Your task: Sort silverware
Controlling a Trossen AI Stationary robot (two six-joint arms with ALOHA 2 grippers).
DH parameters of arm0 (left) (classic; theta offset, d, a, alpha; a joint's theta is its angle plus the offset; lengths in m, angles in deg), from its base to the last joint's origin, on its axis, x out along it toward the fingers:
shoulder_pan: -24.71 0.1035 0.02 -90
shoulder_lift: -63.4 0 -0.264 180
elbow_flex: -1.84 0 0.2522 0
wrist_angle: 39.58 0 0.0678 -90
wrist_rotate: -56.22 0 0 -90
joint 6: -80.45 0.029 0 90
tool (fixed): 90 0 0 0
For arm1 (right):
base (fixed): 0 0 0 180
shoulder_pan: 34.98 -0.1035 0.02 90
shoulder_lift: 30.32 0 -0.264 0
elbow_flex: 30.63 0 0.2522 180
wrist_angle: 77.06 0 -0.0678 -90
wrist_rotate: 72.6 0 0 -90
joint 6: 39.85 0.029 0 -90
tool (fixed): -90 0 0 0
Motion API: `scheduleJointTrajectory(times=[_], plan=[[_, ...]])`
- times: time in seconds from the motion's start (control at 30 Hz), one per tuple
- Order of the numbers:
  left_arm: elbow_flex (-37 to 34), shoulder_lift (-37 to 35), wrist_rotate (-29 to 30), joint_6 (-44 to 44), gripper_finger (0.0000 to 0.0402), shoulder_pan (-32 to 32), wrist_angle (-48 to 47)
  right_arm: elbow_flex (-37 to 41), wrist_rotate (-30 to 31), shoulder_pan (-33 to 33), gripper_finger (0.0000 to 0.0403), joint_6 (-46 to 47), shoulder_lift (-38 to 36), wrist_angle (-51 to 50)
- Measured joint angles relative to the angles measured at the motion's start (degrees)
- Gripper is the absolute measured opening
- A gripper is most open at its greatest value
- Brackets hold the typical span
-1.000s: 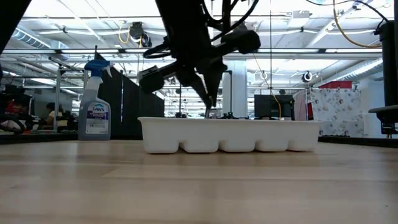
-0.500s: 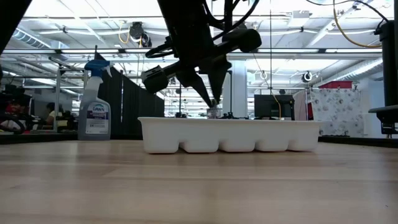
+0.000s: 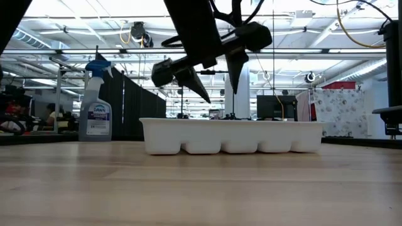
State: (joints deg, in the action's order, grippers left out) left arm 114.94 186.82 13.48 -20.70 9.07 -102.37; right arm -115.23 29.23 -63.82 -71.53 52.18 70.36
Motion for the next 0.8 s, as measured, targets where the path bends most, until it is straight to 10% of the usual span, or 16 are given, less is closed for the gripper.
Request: scheduleJointTrajectory(times=[0.2, 0.47, 0.8], plan=[[0.0, -0.3, -2.0, 6.4, 0.0177, -0.8, -6.8, -0.1, -0.8, 0.2, 0.0159, -0.7, 0.0, -3.3], [0.1, -1.0, -2.3, 9.8, 0.0012, -1.6, -21.8, 0.2, 0.7, 0.8, 0.0159, 0.7, 0.0, -4.9], [-0.1, -4.9, -2.0, 7.9, 0.0000, -5.0, -41.3, 0.2, 0.5, 0.8, 0.0154, 11.5, -0.6, -7.2]])
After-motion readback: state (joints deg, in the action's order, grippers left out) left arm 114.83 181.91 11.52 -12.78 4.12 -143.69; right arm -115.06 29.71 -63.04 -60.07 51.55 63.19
